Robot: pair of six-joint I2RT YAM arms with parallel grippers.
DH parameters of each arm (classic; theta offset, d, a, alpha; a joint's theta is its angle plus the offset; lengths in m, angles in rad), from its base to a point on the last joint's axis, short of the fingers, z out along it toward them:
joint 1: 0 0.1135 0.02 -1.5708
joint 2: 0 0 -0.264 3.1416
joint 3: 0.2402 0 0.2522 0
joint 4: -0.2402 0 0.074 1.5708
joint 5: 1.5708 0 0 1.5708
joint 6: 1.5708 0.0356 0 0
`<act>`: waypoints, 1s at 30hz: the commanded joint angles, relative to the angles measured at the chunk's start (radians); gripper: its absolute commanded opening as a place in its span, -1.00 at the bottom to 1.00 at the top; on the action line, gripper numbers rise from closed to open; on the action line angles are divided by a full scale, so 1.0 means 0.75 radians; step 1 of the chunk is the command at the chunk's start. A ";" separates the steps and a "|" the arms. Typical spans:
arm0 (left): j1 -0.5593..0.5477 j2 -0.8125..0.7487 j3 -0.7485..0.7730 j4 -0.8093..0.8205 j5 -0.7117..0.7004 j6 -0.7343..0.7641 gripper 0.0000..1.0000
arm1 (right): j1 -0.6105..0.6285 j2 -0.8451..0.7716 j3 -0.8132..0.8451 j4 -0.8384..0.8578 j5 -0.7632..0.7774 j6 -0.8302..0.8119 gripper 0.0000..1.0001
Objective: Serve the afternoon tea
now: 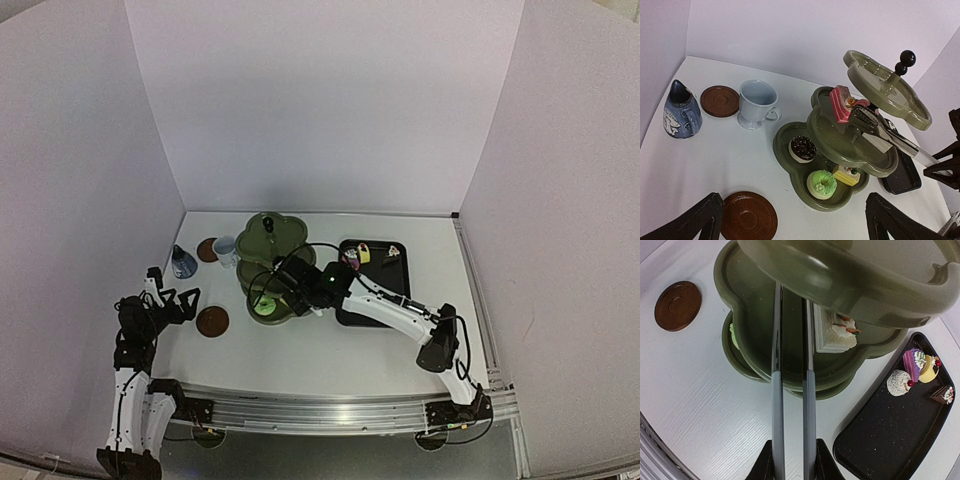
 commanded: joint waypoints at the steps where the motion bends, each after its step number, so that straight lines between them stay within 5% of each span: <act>1: 0.005 -0.011 0.001 0.034 -0.015 0.009 0.99 | -0.006 0.010 0.055 0.053 -0.023 0.027 -0.69; 15: 0.005 -0.009 0.001 0.030 -0.021 0.013 0.99 | -0.011 0.000 0.044 0.051 -0.029 0.052 -0.37; 30: 0.006 -0.011 -0.001 0.029 -0.026 0.016 0.99 | -0.008 -0.128 -0.035 0.055 -0.169 -0.002 -0.40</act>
